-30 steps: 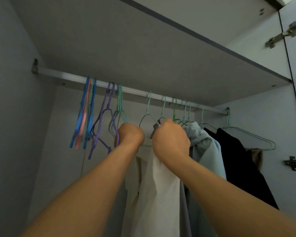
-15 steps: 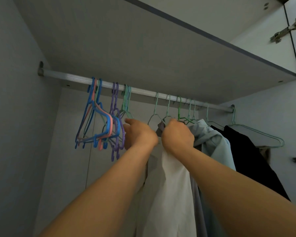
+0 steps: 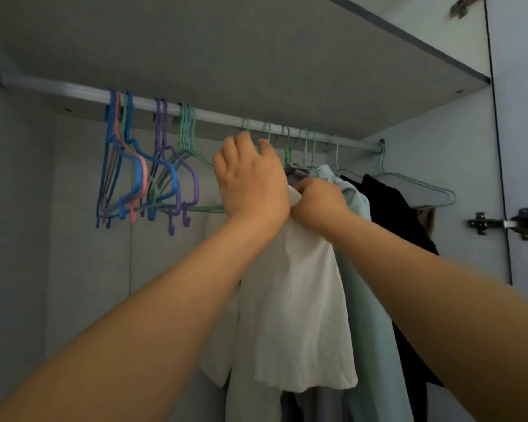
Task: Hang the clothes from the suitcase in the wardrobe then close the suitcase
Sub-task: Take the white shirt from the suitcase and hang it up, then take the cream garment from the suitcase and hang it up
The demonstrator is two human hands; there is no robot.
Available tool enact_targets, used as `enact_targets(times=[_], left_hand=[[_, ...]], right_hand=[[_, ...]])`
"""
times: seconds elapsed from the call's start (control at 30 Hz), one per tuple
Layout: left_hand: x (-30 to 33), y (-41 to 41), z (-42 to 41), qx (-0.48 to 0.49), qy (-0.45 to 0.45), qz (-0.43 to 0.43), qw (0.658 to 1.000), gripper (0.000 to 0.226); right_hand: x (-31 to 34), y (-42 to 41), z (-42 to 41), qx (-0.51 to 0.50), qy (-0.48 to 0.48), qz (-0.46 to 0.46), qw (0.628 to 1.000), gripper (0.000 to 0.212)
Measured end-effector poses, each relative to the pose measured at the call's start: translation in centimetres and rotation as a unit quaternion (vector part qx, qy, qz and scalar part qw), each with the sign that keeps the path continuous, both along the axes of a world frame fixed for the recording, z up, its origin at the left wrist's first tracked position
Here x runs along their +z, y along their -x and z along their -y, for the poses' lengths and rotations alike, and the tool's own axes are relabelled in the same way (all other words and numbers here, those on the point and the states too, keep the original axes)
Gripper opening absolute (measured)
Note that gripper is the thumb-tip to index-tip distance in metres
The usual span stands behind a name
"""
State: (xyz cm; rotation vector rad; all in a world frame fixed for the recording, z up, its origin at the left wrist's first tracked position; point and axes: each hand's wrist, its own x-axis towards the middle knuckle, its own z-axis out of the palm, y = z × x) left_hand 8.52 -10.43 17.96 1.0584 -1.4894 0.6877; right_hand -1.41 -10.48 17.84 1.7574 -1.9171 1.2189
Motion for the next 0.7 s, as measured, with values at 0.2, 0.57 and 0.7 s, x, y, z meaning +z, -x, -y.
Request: enact_targets(times=[0.2, 0.57, 0.7], left_hand=[[-3.4, 3.2, -2.1, -0.154, -0.015, 0.043, 0.987, 0.056], [-16.8, 17.3, -8.9, -0.409, -0.078, 0.078, 0.906, 0.040], [-23.2, 24.6, -15.2, -0.507, -0.222, 0.087, 0.828, 0.036]], right_hand=[[-3.9, 3.5, -3.6, 0.014, -0.053, 0.007, 0.998, 0.041], [-16.4, 16.3, -16.7, -0.078, -0.191, 0.156, 0.966, 0.018], [-22.5, 22.7, -25.1, -0.181, -0.254, 0.212, 0.926, 0.022]])
